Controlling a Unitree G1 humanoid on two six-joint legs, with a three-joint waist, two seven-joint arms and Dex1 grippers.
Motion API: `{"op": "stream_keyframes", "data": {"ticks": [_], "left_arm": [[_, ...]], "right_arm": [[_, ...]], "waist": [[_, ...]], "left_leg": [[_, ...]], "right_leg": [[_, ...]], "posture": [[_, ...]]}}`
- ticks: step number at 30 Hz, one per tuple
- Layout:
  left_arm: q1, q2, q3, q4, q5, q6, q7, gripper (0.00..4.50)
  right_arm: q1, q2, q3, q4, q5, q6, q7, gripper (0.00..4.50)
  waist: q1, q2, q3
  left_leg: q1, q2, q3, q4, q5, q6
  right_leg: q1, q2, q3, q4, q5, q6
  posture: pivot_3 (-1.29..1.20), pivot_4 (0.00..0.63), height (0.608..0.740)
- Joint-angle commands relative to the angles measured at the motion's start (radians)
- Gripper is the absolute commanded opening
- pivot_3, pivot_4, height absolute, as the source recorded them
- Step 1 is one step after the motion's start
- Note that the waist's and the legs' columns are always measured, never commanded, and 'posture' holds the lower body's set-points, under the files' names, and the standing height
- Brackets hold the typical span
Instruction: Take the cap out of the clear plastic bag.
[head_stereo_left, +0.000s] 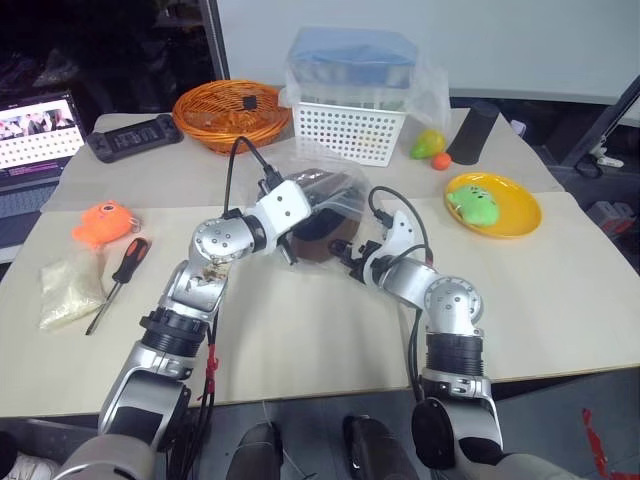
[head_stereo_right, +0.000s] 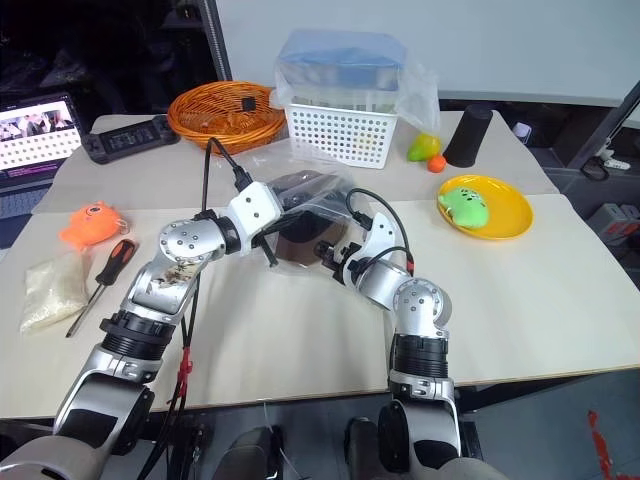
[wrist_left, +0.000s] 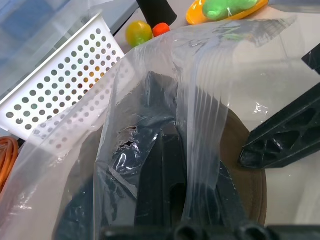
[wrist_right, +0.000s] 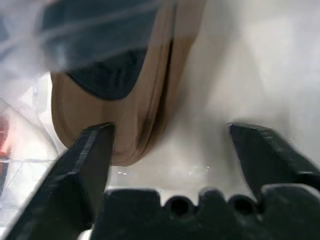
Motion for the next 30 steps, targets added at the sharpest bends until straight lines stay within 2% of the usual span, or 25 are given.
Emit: {"op": "stream_keyframes", "data": {"ticks": [1, 8, 9, 16, 19, 21, 25, 29, 30], "left_arm": [[-0.015, 0.004, 0.012, -0.025, -0.002, -0.014, 0.008, 0.00], [-0.011, 0.002, 0.009, -0.026, 0.001, -0.015, 0.010, 0.00], [-0.011, 0.002, 0.008, -0.024, 0.001, -0.016, 0.010, 0.00], [-0.009, -0.002, 0.003, -0.016, 0.003, -0.024, 0.010, 0.00], [-0.006, -0.003, 0.000, -0.013, 0.005, -0.029, 0.010, 0.00], [-0.006, -0.004, -0.002, -0.009, 0.005, -0.033, 0.009, 0.00], [-0.012, -0.006, -0.005, 0.006, 0.006, -0.044, 0.009, 0.00], [-0.018, -0.015, -0.011, 0.020, 0.005, -0.054, 0.004, 0.00], [-0.018, -0.016, -0.012, 0.022, 0.005, -0.056, 0.003, 0.00]], "right_arm": [[-0.040, 0.088, 0.011, -0.017, 0.020, -0.030, 0.012, 2.69], [-0.063, 0.091, 0.017, -0.042, 0.033, -0.028, -0.015, 0.25], [-0.067, 0.091, 0.017, -0.047, 0.036, -0.027, -0.020, 0.05], [-0.092, 0.073, 0.026, -0.107, 0.083, 0.048, -0.073, 0.05], [-0.115, 0.066, -0.045, -0.136, 0.212, 0.179, -0.171, 0.05], [-0.127, 0.057, -0.098, -0.157, 0.370, 0.247, -0.257, 0.05], [-0.125, -0.016, -0.117, -0.156, 0.686, 0.244, -0.461, 0.05], [-0.070, -0.162, -0.054, -0.124, 1.068, 0.107, -0.643, 0.05], [-0.058, -0.191, -0.054, -0.116, 1.116, 0.081, -0.660, 0.05]], "waist": [[0.000, 0.000, 0.000], [0.001, 0.000, 0.000], [0.001, 0.000, 0.000], [0.001, 0.000, 0.000], [0.001, 0.000, 0.000], [0.003, 0.000, 0.000], [0.002, 0.000, 0.000], [0.003, 0.000, 0.000], [0.004, 0.000, 0.000]], "left_leg": [[0.000, 0.000, 0.000, 0.000, 0.000, 0.000], [0.000, 0.000, 0.000, 0.000, 0.000, 0.000], [0.000, 0.000, 0.000, 0.000, 0.000, 0.000], [0.000, 0.000, 0.000, 0.000, 0.000, 0.000], [0.000, 0.000, 0.000, 0.000, 0.000, 0.000], [0.000, 0.000, 0.000, 0.000, 0.000, 0.000], [0.000, 0.000, 0.000, 0.000, 0.000, 0.000], [0.000, 0.000, 0.000, 0.000, 0.000, 0.000], [0.000, 0.000, 0.000, 0.000, 0.000, 0.000]], "right_leg": [[0.000, 0.000, 0.000, 0.000, 0.000, 0.000], [0.000, 0.000, 0.000, 0.000, 0.000, 0.000], [0.000, 0.000, 0.000, 0.000, 0.000, 0.000], [0.000, 0.000, 0.000, 0.000, 0.000, 0.000], [0.000, 0.000, 0.000, 0.000, 0.000, 0.000], [0.000, 0.000, 0.000, 0.000, 0.000, 0.000], [0.000, 0.000, 0.000, 0.000, 0.000, -0.001], [0.000, 0.000, 0.000, 0.000, 0.000, -0.001], [0.001, 0.000, 0.000, -0.001, 0.000, 0.000]], "posture": [[0.00, 0.150, 0.740], [0.00, 0.150, 0.740], [0.00, 0.150, 0.740], [0.00, 0.150, 0.740], [0.00, 0.150, 0.740], [0.00, 0.150, 0.740], [0.00, 0.150, 0.740], [0.00, 0.150, 0.740], [0.00, 0.150, 0.740]]}}
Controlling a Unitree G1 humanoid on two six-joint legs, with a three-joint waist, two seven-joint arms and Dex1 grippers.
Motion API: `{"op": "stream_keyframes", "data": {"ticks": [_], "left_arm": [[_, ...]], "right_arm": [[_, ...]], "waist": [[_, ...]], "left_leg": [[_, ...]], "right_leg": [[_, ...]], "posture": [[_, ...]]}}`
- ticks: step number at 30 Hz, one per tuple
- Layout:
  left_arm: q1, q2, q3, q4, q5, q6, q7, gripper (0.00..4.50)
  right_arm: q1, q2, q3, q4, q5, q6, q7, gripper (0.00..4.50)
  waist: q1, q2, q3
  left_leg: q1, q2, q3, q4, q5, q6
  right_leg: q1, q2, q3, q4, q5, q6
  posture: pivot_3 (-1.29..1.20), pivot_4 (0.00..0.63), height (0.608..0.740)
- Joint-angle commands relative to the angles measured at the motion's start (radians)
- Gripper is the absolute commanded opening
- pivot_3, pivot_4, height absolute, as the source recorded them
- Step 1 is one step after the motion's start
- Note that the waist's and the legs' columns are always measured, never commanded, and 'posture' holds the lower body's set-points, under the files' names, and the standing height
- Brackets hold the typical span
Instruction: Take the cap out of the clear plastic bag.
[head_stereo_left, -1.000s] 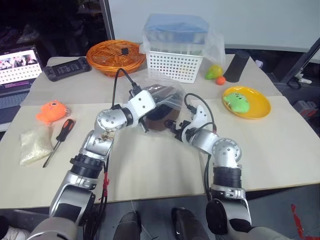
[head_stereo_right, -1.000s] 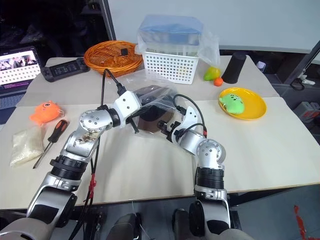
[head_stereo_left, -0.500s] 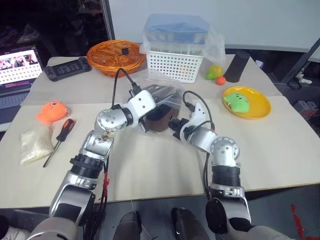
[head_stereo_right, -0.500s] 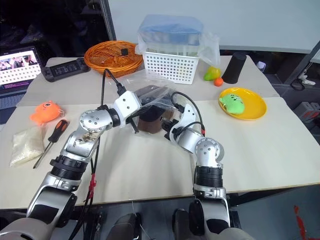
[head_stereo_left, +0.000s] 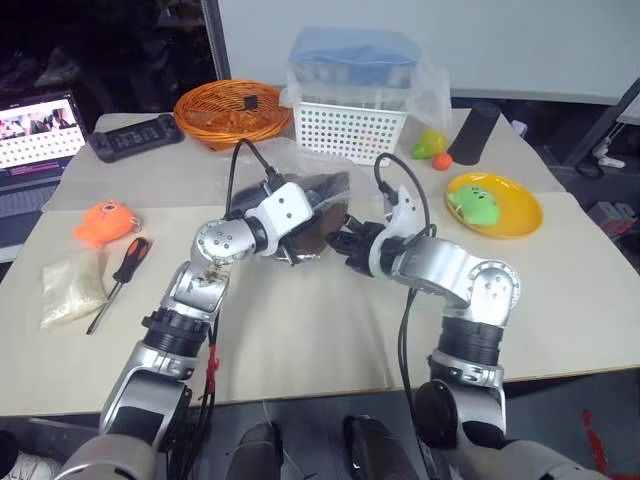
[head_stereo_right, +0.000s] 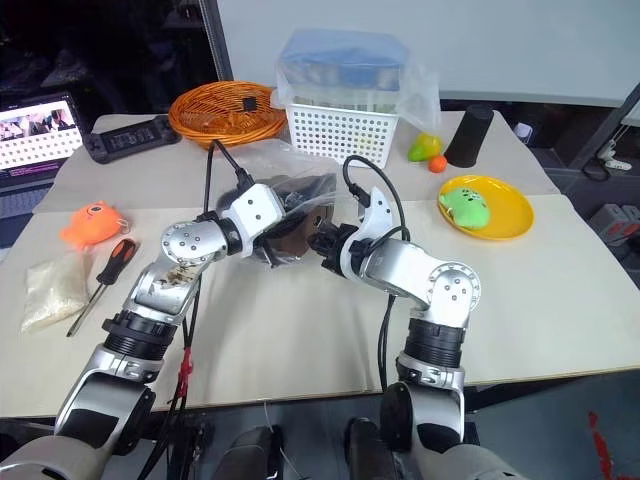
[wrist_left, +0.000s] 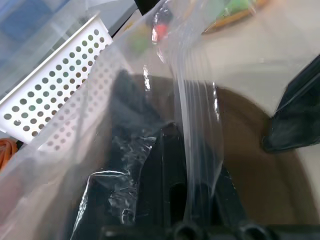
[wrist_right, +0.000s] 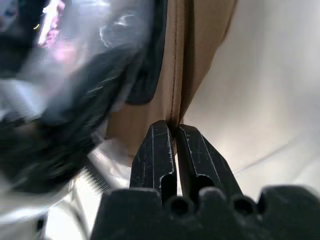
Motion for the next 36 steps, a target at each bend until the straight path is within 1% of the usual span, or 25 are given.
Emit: {"op": "stream_keyframes", "data": {"ticks": [1, 6, 10, 12, 15, 16, 19, 20, 21, 23, 24, 25, 27, 28, 29, 30, 32, 34, 36], "left_arm": [[-0.017, -0.004, -0.002, 0.001, 0.003, -0.028, 0.001, 0.00], [-0.015, -0.002, -0.001, 0.005, 0.001, -0.033, -0.001, 0.00], [-0.007, 0.007, 0.002, -0.004, 0.002, -0.028, -0.003, 0.00], [-0.004, 0.012, 0.005, -0.005, 0.001, -0.027, -0.004, 0.00], [0.001, 0.014, 0.003, -0.009, 0.001, -0.026, -0.005, 0.00], [0.003, 0.013, 0.000, -0.011, 0.002, -0.025, -0.005, 0.00], [0.005, 0.013, -0.001, -0.016, 0.001, -0.021, -0.005, 0.00], [0.006, 0.015, 0.000, -0.015, 0.000, -0.022, -0.006, 0.00], [0.007, 0.018, 0.000, -0.014, 0.000, -0.024, -0.008, 0.00], [0.013, 0.025, 0.001, -0.009, 0.000, -0.029, -0.013, 0.00], [0.014, 0.027, 0.001, -0.007, -0.001, -0.031, -0.015, 0.00], [0.015, 0.028, 0.000, -0.004, -0.001, -0.033, -0.016, 0.00], [0.013, 0.026, -0.004, 0.002, -0.003, -0.037, -0.018, 0.00], [0.011, 0.025, -0.006, 0.004, -0.003, -0.038, -0.019, 0.00], [0.009, 0.024, -0.007, 0.007, -0.003, -0.040, -0.020, 0.00], [0.005, 0.020, -0.008, 0.012, -0.002, -0.042, -0.022, 0.00], [0.001, 0.013, -0.012, 0.017, -0.001, -0.046, -0.025, 0.00], [-0.003, 0.010, -0.013, 0.024, 0.001, -0.052, -0.028, 0.00], [-0.005, 0.010, -0.013, 0.029, 0.001, -0.055, -0.029, 0.00]], "right_arm": [[0.032, -0.090, 0.020, -0.005, 0.275, -0.130, -0.093, 0.05], [0.054, -0.158, 0.013, 0.022, 0.283, -0.182, -0.108, 0.05], [0.071, -0.220, -0.041, 0.037, 0.283, -0.139, -0.048, 0.05], [0.066, -0.238, -0.066, 0.057, 0.283, -0.147, -0.045, 0.05], [0.043, -0.229, -0.115, 0.093, 0.283, -0.193, -0.080, 0.05], [0.035, -0.203, -0.128, 0.091, 0.283, -0.195, -0.081, 0.05], [0.049, -0.173, -0.126, 0.044, 0.283, -0.122, -0.009, 0.05], [0.067, -0.191, -0.118, 0.026, 0.283, -0.087, 0.041, 0.05], [0.093, -0.232, -0.101, 0.011, 0.283, -0.041, 0.118, 0.05], [0.166, -0.419, -0.034, -0.039, 0.283, 0.090, 0.400, 0.05], [0.206, -0.547, -0.009, -0.069, 0.283, 0.145, 0.540, 0.05], [0.243, -0.666, 0.011, -0.097, 0.283, 0.183, 0.645, 0.05], [0.308, -0.883, 0.022, -0.155, 0.283, 0.225, 0.815, 0.05], [0.330, -0.964, 0.019, -0.177, 0.283, 0.233, 0.879, 0.05], [0.345, -1.030, 0.018, -0.193, 0.283, 0.228, 0.933, 0.05], [0.355, -1.097, -0.007, -0.212, 0.283, 0.228, 1.008, 0.05], [0.380, -1.197, -0.066, -0.247, 0.283, 0.227, 1.135, 0.05], [0.409, -1.253, -0.129, -0.278, 0.283, 0.225, 1.214, 0.05], [0.418, -1.275, -0.199, -0.303, 0.272, 0.218, 1.274, 0.05]], "waist": [[0.002, 0.000, 0.000], [-0.005, 0.000, 0.000], [-0.011, 0.000, 0.000], [-0.010, 0.000, 0.000], [-0.009, 0.000, 0.000], [-0.009, 0.000, 0.000], [-0.015, 0.000, 0.000], [-0.015, 0.000, 0.000], [-0.014, 0.000, 0.000], [-0.001, 0.000, 0.000], [0.007, 0.000, 0.000], [0.015, 0.002, 0.000], [0.019, 0.002, 0.000], [0.022, 0.002, 0.000], [0.024, 0.001, 0.000], [0.023, 0.001, 0.000], [0.019, 0.001, 0.000], [0.017, 0.001, 0.000], [0.015, 0.001, 0.000]], "left_leg": [[0.000, 0.000, 0.000, 0.000, 0.000, 0.000], [0.000, 0.000, 0.000, 0.000, 0.000, 0.000], [0.000, 0.000, 0.000, 0.000, 0.000, 0.000], [0.000, 0.000, 0.000, 0.000, 0.000, 0.000], [0.000, 0.000, 0.000, 0.000, 0.000, 0.000], [0.000, 0.000, 0.000, 0.000, 0.000, 0.000], [0.000, 0.000, 0.000, 0.000, 0.000, 0.000], [0.000, 0.000, 0.000, 0.000, 0.000, 0.000], [0.000, 0.000, 0.000, 0.000, 0.000, 0.000], [0.000, 0.000, 0.000, 0.000, 0.000, 0.000], [-0.001, -0.001, 0.000, 0.000, 0.000, 0.000], [-0.002, -0.001, 0.000, 0.000, 0.000, 0.000], [-0.003, -0.003, 0.000, 0.001, 0.000, 0.000], [-0.003, -0.003, 0.001, 0.001, 0.000, 0.001], [-0.002, -0.003, 0.000, 0.001, 0.000, 0.001], [-0.001, -0.003, 0.000, 0.001, 0.000, 0.001], [0.002, -0.001, 0.000, 0.001, 0.000, 0.001], [0.010, -0.001, 0.000, 0.001, 0.000, 0.000], [0.015, -0.001, 0.001, 0.000, 0.000, 0.000]], "right_leg": [[0.000, 0.000, 0.000, -0.001, 0.000, 0.000], [0.001, 0.000, 0.001, 0.000, 0.000, 0.000], [0.001, 0.000, 0.001, 0.000, 0.000, 0.000], [0.001, 0.000, 0.001, -0.001, 0.000, 0.000], [0.001, 0.000, 0.001, 0.000, 0.000, 0.000], [0.001, 0.000, 0.001, 0.000, 0.000, 0.000], [0.001, 0.000, 0.001, 0.000, 0.000, 0.000], [0.001, 0.001, 0.001, 0.000, 0.000, 0.000], [0.001, 0.000, 0.001, 0.000, 0.000, 0.000], [0.001, 0.000, 0.001, -0.001, 0.000, 0.000], [0.001, -0.001, 0.001, -0.001, 0.000, 0.001], [0.001, -0.001, 0.000, -0.002, -0.001, 0.001], [0.001, -0.003, 0.002, -0.003, -0.002, 0.003], [0.001, -0.002, 0.002, -0.003, -0.002, 0.003], [0.001, -0.003, 0.003, -0.003, -0.002, 0.003], [0.002, -0.002, 0.003, -0.003, -0.002, 0.004], [0.006, -0.001, 0.003, -0.003, -0.005, 0.008], [0.013, 0.000, 0.003, -0.003, -0.006, 0.008], [0.018, 0.000, 0.003, -0.004, -0.006, 0.008]], "posture": [[0.00, 0.150, 0.740], [0.00, 0.150, 0.740], [0.00, 0.150, 0.740], [0.00, 0.150, 0.740], [0.00, 0.150, 0.740], [0.00, 0.150, 0.740], [0.00, 0.150, 0.740], [0.00, 0.150, 0.740], [0.00, 0.150, 0.740], [0.00, 0.150, 0.740], [0.00, 0.150, 0.740], [0.00, 0.150, 0.740], [0.00, 0.150, 0.740], [0.00, 0.150, 0.740], [0.00, 0.150, 0.740], [0.00, 0.150, 0.740], [0.00, 0.150, 0.740], [0.00, 0.150, 0.740], [0.00, 0.150, 0.740]]}}
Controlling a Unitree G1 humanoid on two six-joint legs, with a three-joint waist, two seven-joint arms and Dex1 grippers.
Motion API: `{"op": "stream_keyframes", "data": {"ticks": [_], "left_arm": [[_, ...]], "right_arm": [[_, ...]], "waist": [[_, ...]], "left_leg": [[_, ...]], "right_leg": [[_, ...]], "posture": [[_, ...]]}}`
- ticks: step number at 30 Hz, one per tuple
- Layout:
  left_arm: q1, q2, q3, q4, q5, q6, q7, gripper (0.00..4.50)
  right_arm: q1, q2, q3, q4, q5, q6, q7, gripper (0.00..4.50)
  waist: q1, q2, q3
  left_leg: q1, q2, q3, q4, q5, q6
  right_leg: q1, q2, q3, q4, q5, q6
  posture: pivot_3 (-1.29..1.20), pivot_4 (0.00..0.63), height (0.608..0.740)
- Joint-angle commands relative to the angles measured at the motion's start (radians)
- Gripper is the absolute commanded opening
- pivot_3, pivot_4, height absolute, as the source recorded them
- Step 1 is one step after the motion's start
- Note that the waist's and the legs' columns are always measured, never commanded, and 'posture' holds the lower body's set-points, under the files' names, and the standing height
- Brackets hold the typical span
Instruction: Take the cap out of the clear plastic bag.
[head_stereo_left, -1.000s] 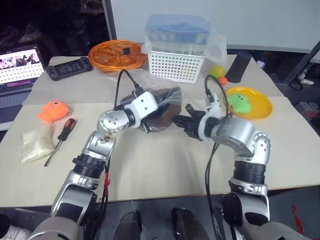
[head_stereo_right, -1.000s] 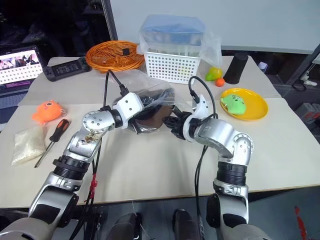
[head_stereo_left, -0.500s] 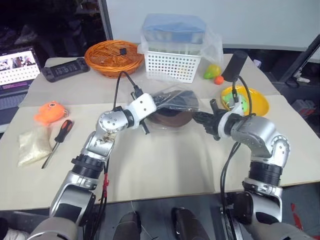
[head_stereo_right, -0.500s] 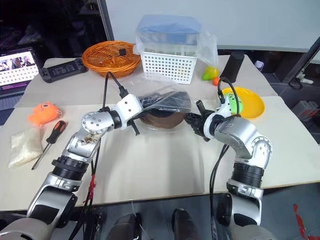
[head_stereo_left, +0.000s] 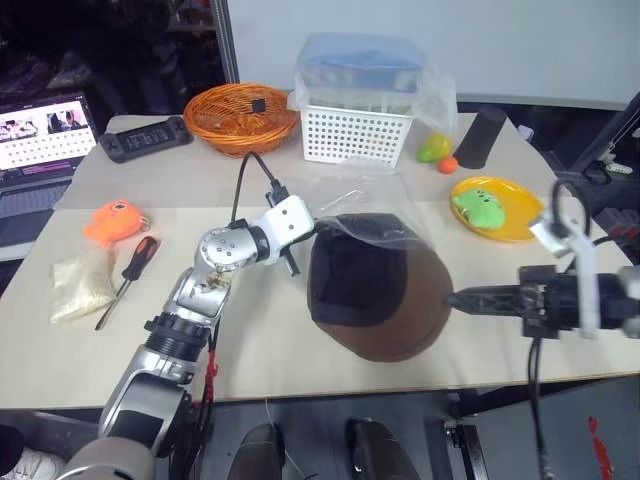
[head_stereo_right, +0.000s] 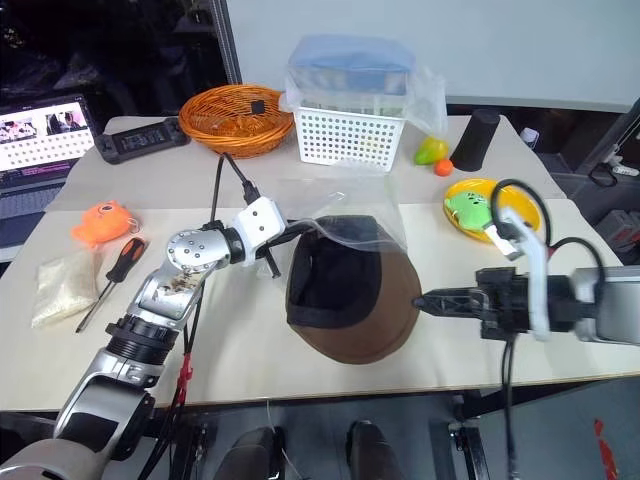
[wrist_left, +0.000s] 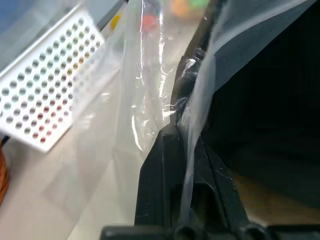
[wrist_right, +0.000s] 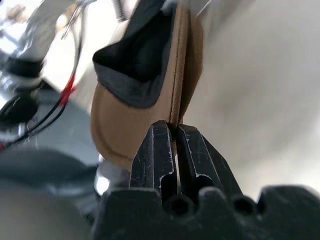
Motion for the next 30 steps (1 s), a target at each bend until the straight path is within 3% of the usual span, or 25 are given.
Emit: {"op": "stream_keyframes", "data": {"ticks": [1, 5, 10, 13, 18, 22, 25, 30], "left_arm": [[-0.026, 0.005, 0.011, 0.005, 0.004, -0.015, 0.004, 0.00], [-0.028, 0.005, 0.009, 0.012, 0.005, -0.021, 0.002, 0.00], [-0.031, 0.002, 0.007, 0.009, 0.008, -0.019, 0.005, 0.00], [-0.026, 0.005, 0.010, -0.001, 0.008, -0.015, 0.005, 0.00], [-0.001, 0.009, 0.009, -0.039, 0.009, 0.000, 0.007, 0.00], [0.015, 0.010, 0.012, -0.066, 0.011, 0.016, 0.014, 0.00], [0.039, 0.014, 0.011, -0.100, 0.019, 0.028, 0.025, 0.00], [0.068, 0.021, 0.016, -0.148, 0.024, 0.057, 0.039, 0.00]], "right_arm": [[-0.001, -0.036, -0.170, -0.081, -0.007, -0.010, 0.180, 0.05], [-0.027, -0.021, -0.290, -0.171, -0.110, -0.036, 0.361, 0.05], [-0.111, -0.004, -0.343, -0.043, -0.148, -0.201, 0.447, 0.05], [-0.259, 0.065, -0.259, 0.117, -0.191, -0.385, 0.313, 0.05], [-0.430, 0.312, -0.049, 0.121, -0.514, -0.617, 0.129, 0.05], [-0.558, 0.494, 0.087, 0.278, -0.656, -0.648, 0.051, 0.05], [-0.651, 0.664, 0.139, 0.522, -0.726, -0.608, -0.080, 0.05], [-0.642, 0.743, 0.188, 0.641, -0.870, -0.555, -0.110, 0.05]], "waist": [[-0.001, 0.000, 0.000], [0.004, 0.000, 0.000], [0.014, 0.000, 0.000], [0.012, 0.000, 0.000], [0.000, 0.000, -0.001], [-0.012, 0.000, -0.001], [-0.014, 0.000, -0.001], [0.001, 0.000, -0.001]], "left_leg": [[0.001, 0.000, 0.000, 0.000, 0.000, 0.000], [0.001, 0.000, 0.000, 0.000, 0.000, 0.000], [0.000, -0.001, 0.000, 0.000, 0.000, 0.000], [0.000, -0.001, 0.001, 0.000, 0.000, 0.000], [0.002, -0.001, 0.001, 0.000, 0.000, 0.000], [-0.001, -0.001, 0.001, -0.001, 0.000, 0.000], [-0.003, -0.001, 0.001, -0.001, 0.000, 0.000], [-0.005, -0.001, 0.001, -0.001, 0.000, 0.000]], "right_leg": [[0.001, 0.000, 0.000, 0.000, 0.000, 0.000], [0.000, 0.000, 0.000, 0.000, 0.000, 0.000], [0.000, -0.001, 0.000, -0.001, 0.000, 0.001], [0.000, -0.001, 0.000, -0.001, 0.000, 0.001], [0.000, 0.000, 0.001, 0.000, 0.000, 0.000], [-0.003, 0.000, 0.002, 0.002, 0.001, -0.002], [-0.005, 0.000, 0.002, 0.001, 0.004, -0.007], [-0.006, -0.001, 0.000, 0.001, 0.005, -0.007]], "posture": [[0.00, 0.150, 0.740], [0.00, 0.150, 0.740], [0.00, 0.150, 0.740], [0.00, 0.150, 0.740], [0.00, 0.150, 0.740], [0.00, 0.150, 0.740], [0.00, 0.150, 0.740], [0.00, 0.150, 0.740]]}}
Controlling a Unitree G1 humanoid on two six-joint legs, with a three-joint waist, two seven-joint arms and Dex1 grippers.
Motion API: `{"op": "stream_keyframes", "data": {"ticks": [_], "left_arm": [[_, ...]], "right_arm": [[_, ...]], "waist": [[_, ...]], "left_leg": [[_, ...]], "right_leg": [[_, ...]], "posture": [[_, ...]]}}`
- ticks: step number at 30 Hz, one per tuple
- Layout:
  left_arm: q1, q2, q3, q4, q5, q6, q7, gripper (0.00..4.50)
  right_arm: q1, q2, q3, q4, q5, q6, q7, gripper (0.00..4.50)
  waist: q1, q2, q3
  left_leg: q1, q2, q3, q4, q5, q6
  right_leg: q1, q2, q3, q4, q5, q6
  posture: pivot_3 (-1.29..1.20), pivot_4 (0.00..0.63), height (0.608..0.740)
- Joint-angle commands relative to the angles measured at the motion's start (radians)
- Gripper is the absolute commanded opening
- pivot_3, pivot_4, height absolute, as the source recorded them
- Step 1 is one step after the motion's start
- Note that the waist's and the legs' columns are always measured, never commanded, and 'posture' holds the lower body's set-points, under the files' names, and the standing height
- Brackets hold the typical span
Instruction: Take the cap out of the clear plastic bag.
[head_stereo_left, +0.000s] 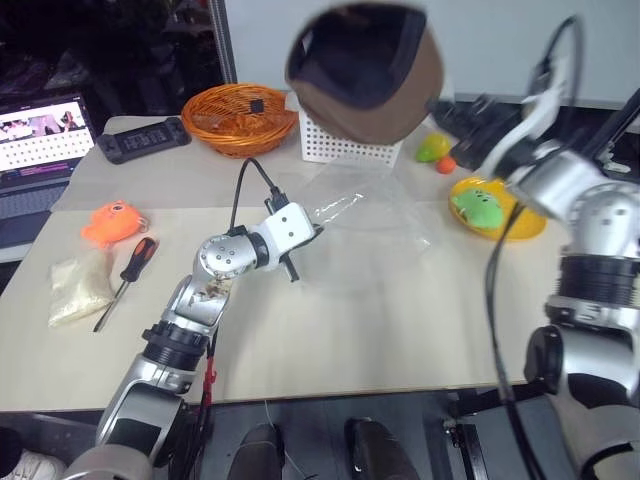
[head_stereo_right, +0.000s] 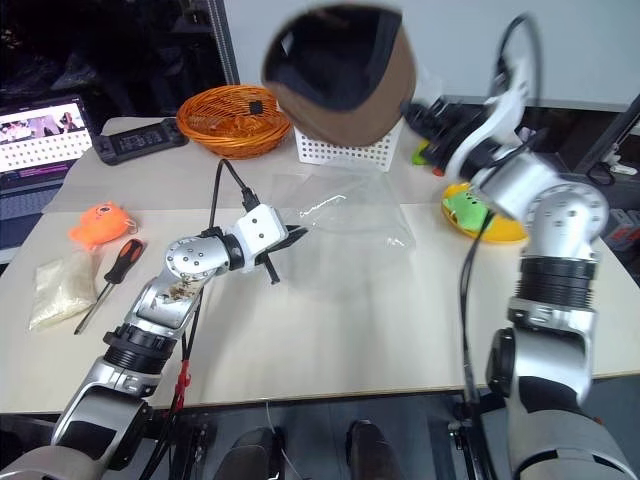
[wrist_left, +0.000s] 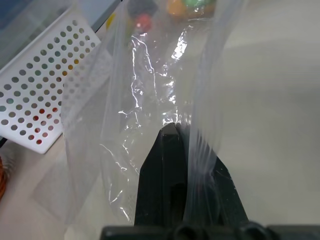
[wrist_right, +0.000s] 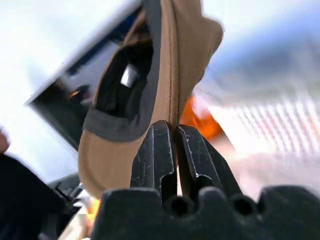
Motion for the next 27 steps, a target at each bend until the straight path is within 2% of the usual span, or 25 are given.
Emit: {"op": "stream_keyframes", "data": {"ticks": [1, 6, 8, 10, 11, 14, 15, 16, 19, 20, 22, 26, 27], "left_arm": [[0.014, 0.012, 0.013, -0.073, 0.012, 0.022, 0.020, 0.00], [0.065, 0.038, 0.033, -0.138, 0.015, 0.066, 0.030, 0.00], [0.075, 0.043, 0.034, -0.153, 0.013, 0.077, 0.033, 0.00], [0.088, 0.044, 0.039, -0.173, 0.005, 0.096, 0.038, 0.00], [0.097, 0.041, 0.046, -0.186, -0.011, 0.108, 0.034, 0.00], [0.132, 0.047, 0.087, -0.222, -0.086, 0.150, -0.001, 0.00], [0.150, 0.061, 0.107, -0.235, -0.116, 0.166, -0.023, 0.52], [0.170, 0.076, 0.133, -0.256, -0.156, 0.199, -0.048, 0.68], [0.221, 0.123, 0.188, -0.316, -0.247, 0.282, -0.102, 1.74], [0.235, 0.135, 0.201, -0.333, -0.273, 0.304, -0.113, 2.16], [0.290, 0.162, 0.283, -0.409, -0.433, 0.436, -0.168, 2.85], [0.333, 0.183, 0.505, -0.468, -0.708, 0.639, -0.168, 4.29], [0.336, 0.192, 0.570, -0.466, -0.770, 0.681, -0.153, 4.46]], "right_arm": [[0.017, 0.000, 0.010, 0.011, -0.082, 0.045, 0.000, 0.05], [0.119, 0.004, -0.008, 0.013, -0.122, 0.175, -0.010, 0.05], [0.136, 0.009, -0.018, 0.023, -0.148, 0.180, -0.006, 0.76], [0.147, 0.016, -0.016, 0.039, -0.191, 0.156, 0.006, 1.25], [0.148, 0.020, -0.012, 0.050, -0.210, 0.145, 0.011, 1.69], [0.141, 0.035, -0.001, 0.060, -0.246, 0.155, 0.039, 2.62], [0.141, 0.034, 0.023, 0.050, -0.269, 0.162, 0.063, 3.02], [0.137, 0.040, 0.026, 0.050, -0.279, 0.166, 0.075, 3.35], [0.120, 0.050, 0.025, 0.059, -0.315, 0.159, 0.108, 4.36], [0.115, 0.052, 0.025, 0.061, -0.330, 0.157, 0.116, 4.50], [0.112, 0.034, 0.069, 0.042, -0.394, 0.137, 0.146, 4.50], [0.106, 0.008, 0.085, 0.005, -0.446, 0.123, 0.205, 4.50], [0.108, -0.005, 0.087, -0.010, -0.464, 0.114, 0.215, 4.50]], "waist": [[0.006, 0.000, 0.000], [0.012, 0.000, 0.000], [0.012, 0.000, 0.000], [0.010, 0.000, 0.000], [0.008, 0.000, 0.000], [-0.006, 0.000, 0.000], [-0.010, 0.000, 0.000], [-0.017, 0.000, 0.000], [-0.022, 0.000, 0.000], [-0.023, 0.000, 0.000], [-0.024, 0.000, 0.000], [-0.023, 0.000, 0.000], [-0.021, 0.000, 0.000]], "left_leg": [[-0.001, 0.000, 0.000, 0.000, 0.000, 0.000], [-0.003, 0.000, 0.000, 0.000, 0.000, 0.000], [-0.002, 0.000, 0.000, 0.000, 0.000, 0.000], [-0.001, 0.000, 0.000, 0.000, 0.000, 0.000], [0.000, 0.000, 0.000, 0.000, 0.000, 0.000], [0.004, 0.000, 0.000, 0.000, 0.000, 0.000], [0.003, 0.000, 0.000, 0.000, 0.000, 0.000], [0.003, 0.000, 0.000, 0.000, 0.000, 0.000], [0.003, 0.001, 0.000, 0.000, 0.000, 0.000], [0.003, 0.001, 0.000, 0.000, 0.000, 0.000], [0.003, 0.001, 0.000, 0.000, 0.000, 0.000], [0.003, 0.001, 0.000, 0.000, 0.000, 0.000], [0.003, 0.001, 0.000, 0.000, 0.000, 0.000]], "right_leg": [[0.000, 0.000, 0.000, 0.000, 0.000, 0.000], [-0.001, -0.001, 0.000, -0.002, 0.000, 0.000], [-0.001, -0.001, 0.000, -0.001, 0.000, 0.000], [0.000, 0.000, 0.000, 0.000, 0.000, 0.000], [0.000, 0.000, 0.000, 0.000, 0.000, 0.000], [0.003, 0.000, 0.000, 0.000, -0.002, 0.004], [0.002, 0.000, 0.000, 0.000, -0.002, 0.004], [0.002, 0.000, 0.000, 0.000, -0.002, 0.004], [0.001, 0.001, 0.001, 0.001, -0.002, 0.003], [0.002, 0.001, 0.001, 0.001, -0.002, 0.003], [0.002, 0.001, 0.001, 0.000, -0.003, 0.004], [0.002, 0.001, 0.000, 0.000, -0.003, 0.005], [0.001, 0.001, 0.000, 0.000, -0.004, 0.006]], "posture": [[0.00, 0.150, 0.740], [0.00, 0.150, 0.740], [0.00, 0.150, 0.740], [0.00, 0.150, 0.740], [0.00, 0.150, 0.740], [0.00, 0.150, 0.740], [0.00, 0.150, 0.740], [0.00, 0.150, 0.740], [0.00, 0.150, 0.740], [0.00, 0.150, 0.740], [0.00, 0.150, 0.740], [0.00, 0.150, 0.740], [0.00, 0.150, 0.740]]}}
